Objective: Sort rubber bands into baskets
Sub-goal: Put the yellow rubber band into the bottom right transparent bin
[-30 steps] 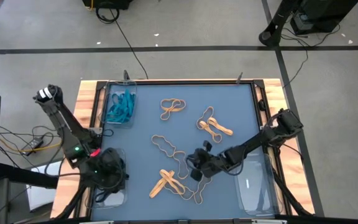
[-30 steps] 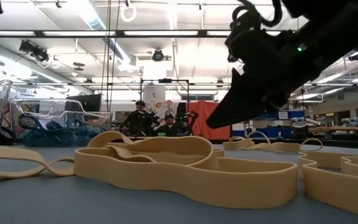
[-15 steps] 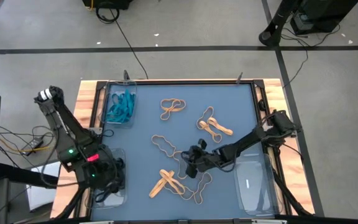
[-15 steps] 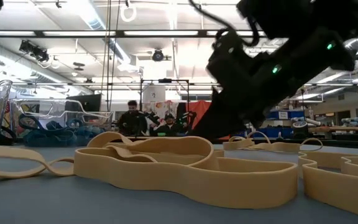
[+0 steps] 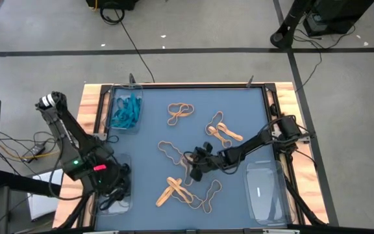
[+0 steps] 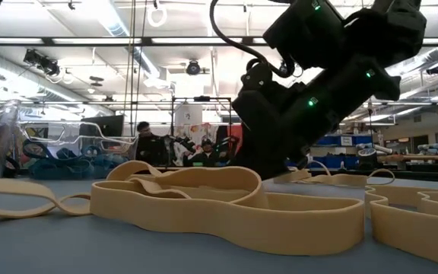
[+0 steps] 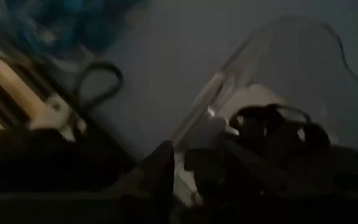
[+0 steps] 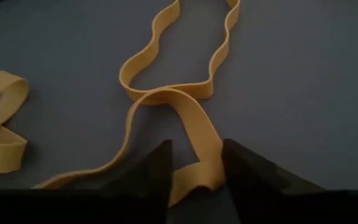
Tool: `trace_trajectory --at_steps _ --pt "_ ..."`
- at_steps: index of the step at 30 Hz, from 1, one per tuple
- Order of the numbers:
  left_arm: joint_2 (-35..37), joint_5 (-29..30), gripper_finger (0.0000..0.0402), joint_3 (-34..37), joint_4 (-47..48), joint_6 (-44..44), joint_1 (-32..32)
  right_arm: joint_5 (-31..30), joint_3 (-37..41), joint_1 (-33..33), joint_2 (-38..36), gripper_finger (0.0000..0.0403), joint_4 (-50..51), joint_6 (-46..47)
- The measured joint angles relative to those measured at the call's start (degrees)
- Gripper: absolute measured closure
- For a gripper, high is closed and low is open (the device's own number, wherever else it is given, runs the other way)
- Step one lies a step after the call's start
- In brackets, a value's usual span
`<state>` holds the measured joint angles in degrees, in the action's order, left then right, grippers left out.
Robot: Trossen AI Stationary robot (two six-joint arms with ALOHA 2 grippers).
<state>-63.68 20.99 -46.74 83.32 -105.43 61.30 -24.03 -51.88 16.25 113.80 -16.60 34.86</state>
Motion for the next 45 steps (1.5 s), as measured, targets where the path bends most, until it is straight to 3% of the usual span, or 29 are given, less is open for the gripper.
trace_trajectory --at_steps 7,15,21,30,34,38,45 --pt "0.0 11.0 0.0270 0.0 -1.4 -0.4 0.0 0.8 0.3 0.2 -3.1 0.0383 3.5 -3.8" --pt "-0.1 11.6 0.0288 -0.8 -2.4 -0.3 0.7 -1.5 0.3 0.9 -8.3 0.0391 7.8 -4.4" --pt "-0.1 14.9 0.0309 -5.9 -2.1 -0.2 3.2 -1.7 0.3 0.9 -10.3 0.0334 11.9 -1.1" --pt "-2.3 35.2 0.0323 -6.4 -6.9 3.4 5.1 0.1 0.4 1.6 -4.6 0.0175 11.3 4.2" --pt "-5.8 39.0 0.0323 -5.8 -8.4 3.4 4.2 0.3 0.2 2.0 -3.5 0.0128 10.2 4.3" --pt "-9.3 39.4 0.0323 -5.6 -9.0 3.4 2.7 0.3 0.2 2.1 -3.8 0.0143 10.5 4.0" --pt "-12.8 41.2 0.0323 -5.5 -10.2 3.4 -0.2 0.4 0.4 1.7 -3.7 0.0243 9.3 3.7"
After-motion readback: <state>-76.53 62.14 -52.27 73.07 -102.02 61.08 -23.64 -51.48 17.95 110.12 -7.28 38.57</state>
